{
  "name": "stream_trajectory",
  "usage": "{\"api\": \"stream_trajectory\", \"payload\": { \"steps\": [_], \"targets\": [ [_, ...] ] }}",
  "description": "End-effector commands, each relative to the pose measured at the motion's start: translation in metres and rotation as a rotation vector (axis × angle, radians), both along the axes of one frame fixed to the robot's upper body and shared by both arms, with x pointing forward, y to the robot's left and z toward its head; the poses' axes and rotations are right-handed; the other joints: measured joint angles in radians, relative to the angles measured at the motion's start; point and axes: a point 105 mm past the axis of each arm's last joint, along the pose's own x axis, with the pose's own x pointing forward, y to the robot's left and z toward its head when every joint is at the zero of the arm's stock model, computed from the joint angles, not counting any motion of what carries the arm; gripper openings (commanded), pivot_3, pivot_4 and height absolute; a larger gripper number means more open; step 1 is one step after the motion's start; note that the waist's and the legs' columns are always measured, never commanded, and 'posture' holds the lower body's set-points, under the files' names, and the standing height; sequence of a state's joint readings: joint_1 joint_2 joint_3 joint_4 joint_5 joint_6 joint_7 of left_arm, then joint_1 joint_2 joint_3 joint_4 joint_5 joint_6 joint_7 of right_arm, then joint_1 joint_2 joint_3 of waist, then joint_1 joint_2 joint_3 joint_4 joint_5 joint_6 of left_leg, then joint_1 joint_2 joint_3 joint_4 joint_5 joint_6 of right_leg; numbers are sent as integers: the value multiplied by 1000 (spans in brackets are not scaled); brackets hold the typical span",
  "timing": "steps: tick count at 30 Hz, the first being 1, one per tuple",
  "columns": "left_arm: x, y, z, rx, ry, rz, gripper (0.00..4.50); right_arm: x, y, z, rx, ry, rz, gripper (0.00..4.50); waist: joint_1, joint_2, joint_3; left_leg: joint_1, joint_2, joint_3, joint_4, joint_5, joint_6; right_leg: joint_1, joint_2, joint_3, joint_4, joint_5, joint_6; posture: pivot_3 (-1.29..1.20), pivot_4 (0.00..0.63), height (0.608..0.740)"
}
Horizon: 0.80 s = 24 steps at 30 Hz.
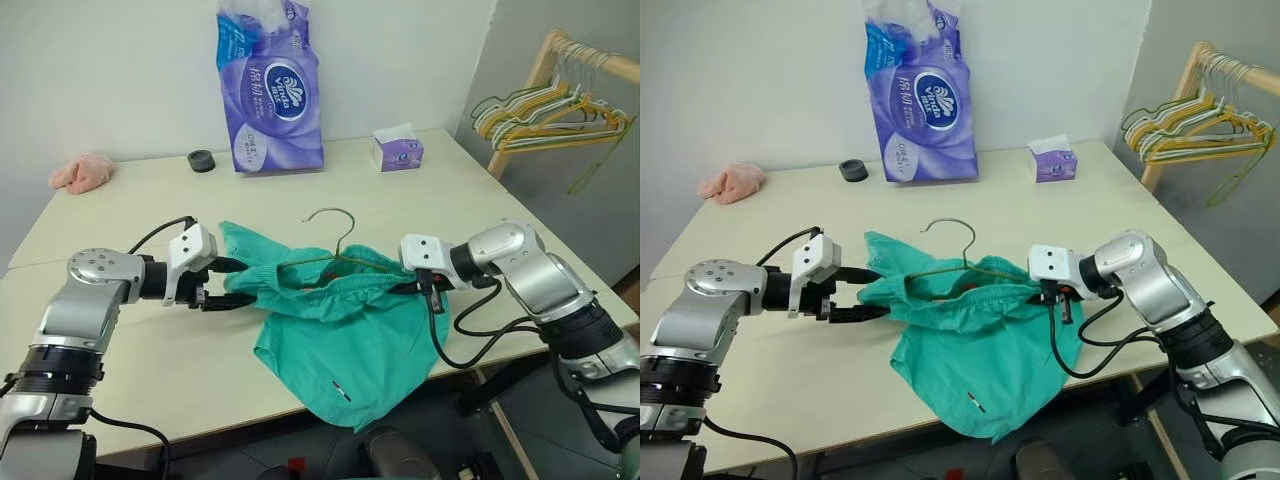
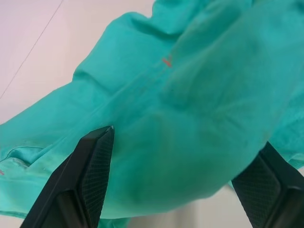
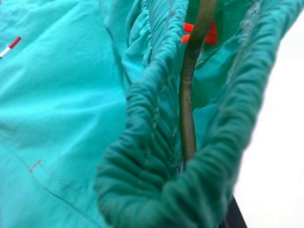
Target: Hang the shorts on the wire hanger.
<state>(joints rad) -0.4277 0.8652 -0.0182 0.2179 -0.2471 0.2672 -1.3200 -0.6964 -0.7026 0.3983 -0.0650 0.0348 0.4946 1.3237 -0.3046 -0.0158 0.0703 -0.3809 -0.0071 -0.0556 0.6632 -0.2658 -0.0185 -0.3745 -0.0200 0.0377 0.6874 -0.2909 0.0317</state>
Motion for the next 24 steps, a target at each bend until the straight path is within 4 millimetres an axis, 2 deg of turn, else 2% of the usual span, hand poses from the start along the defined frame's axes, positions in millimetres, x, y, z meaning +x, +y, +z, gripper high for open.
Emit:
{"api": "stream_trajectory", "payload": {
  "steps": [1, 7, 8, 12, 19, 24],
  "targets": [
    [8, -8, 7, 6, -71, -26, 3686, -7, 2, 23, 62, -18, 14, 0, 0, 0, 0, 0, 0, 0, 0, 0, 0, 0, 0, 0, 0, 0, 0, -327, 22, 740],
    [28, -13, 13, -38, -149, 27, 3686, -11, 1, 24, 73, 3, -6, 0, -1, 0, 0, 0, 0, 0, 0, 0, 0, 0, 0, 0, 0, 0, 0, -337, 25, 740],
    [31, -12, 14, -46, -158, 42, 3285, -11, 1, 24, 72, 7, -8, 0, -2, 0, 0, 0, 0, 0, 0, 0, 0, 0, 0, 0, 0, 0, 0, -339, 27, 740],
    [35, -9, 15, -60, -155, 65, 2204, -16, -2, 22, 81, 35, -26, 0, -6, 0, 0, 0, 0, 0, 0, 0, 0, 0, 0, 0, 0, 0, 0, -342, 29, 740],
    [38, -1, 9, -44, -169, 119, 47, -19, -12, 21, 76, 58, -59, 0, -4, 0, 0, -1, 0, 0, 0, 0, 0, 0, 0, 0, 0, 0, 0, -342, 29, 740],
    [38, 3, 9, -33, -188, 139, 47, -21, -24, 16, 51, 79, -92, 0, -3, 0, 0, -1, 0, 0, 0, 0, 0, 0, 0, 0, 0, 0, 0, -335, 29, 740]
  ]
}}
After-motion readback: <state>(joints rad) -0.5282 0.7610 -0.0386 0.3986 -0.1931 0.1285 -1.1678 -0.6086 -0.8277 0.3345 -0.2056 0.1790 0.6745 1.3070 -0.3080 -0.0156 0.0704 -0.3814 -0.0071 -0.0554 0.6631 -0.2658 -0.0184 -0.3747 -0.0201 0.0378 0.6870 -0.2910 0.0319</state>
